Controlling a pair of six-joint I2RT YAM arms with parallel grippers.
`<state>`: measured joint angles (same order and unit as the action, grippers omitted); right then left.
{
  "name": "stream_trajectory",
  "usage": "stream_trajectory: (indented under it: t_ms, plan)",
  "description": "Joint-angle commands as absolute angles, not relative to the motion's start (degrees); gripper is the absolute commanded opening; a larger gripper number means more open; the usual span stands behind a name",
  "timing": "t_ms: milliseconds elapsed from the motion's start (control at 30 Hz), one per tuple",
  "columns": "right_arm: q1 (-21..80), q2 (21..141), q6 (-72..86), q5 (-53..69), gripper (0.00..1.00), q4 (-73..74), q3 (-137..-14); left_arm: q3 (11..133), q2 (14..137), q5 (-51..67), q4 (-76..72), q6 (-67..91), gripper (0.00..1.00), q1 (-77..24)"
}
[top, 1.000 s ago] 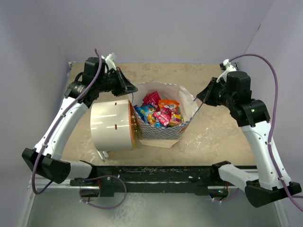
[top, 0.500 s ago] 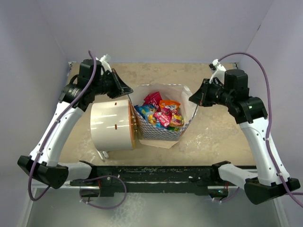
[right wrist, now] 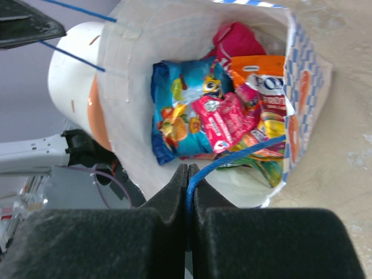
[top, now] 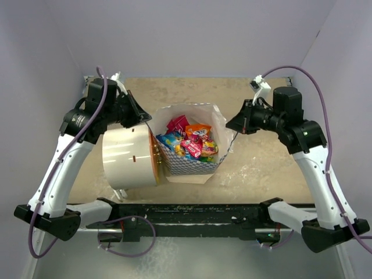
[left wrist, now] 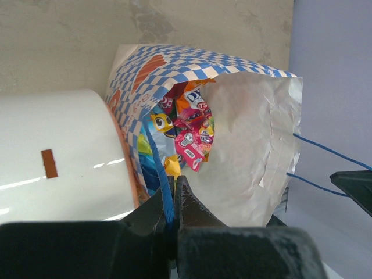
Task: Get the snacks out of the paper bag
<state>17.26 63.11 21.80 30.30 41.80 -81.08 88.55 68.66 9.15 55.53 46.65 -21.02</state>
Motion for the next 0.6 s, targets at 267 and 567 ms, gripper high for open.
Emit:
stream_trajectory:
  t_ms: [267,567]
  plan:
    - [17.45,51.72,23.33,8.06,0.01,48.21,-81.77,99.91,75.91,24.36,31.45,46.08,0.0,-20.38]
    - [17.48,52.88,17.35,-3.24,0.53,55.57,-90.21,93.05,76.69,29.23,25.89,49.09,0.0,-20.37]
